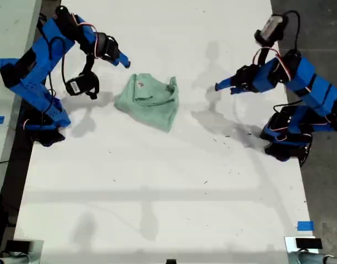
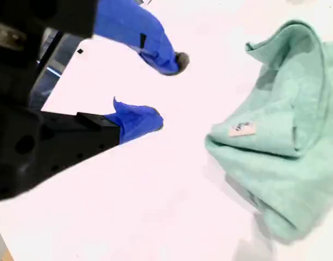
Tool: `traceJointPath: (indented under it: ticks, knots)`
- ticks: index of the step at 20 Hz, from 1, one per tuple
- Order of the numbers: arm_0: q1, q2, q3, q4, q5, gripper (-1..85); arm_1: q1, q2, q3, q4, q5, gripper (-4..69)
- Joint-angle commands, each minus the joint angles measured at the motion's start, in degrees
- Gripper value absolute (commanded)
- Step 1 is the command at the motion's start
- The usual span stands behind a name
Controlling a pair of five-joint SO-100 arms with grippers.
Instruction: Fold tshirt
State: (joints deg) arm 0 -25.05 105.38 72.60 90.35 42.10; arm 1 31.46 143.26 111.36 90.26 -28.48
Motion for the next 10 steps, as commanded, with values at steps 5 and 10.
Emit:
traceJointPath:
  ticks: [5, 10]
  knots:
    - [8.96, 55.63, 60.29, -17.14, -15.56, 3.9, -19.51, 31.9, 23.38, -7.38, 22.94, 4.9]
    - [15.91, 83.94, 89.56, -17.75, -25.58, 1.9, -26.89, 49.31, 46.49, -12.83, 32.87, -1.0]
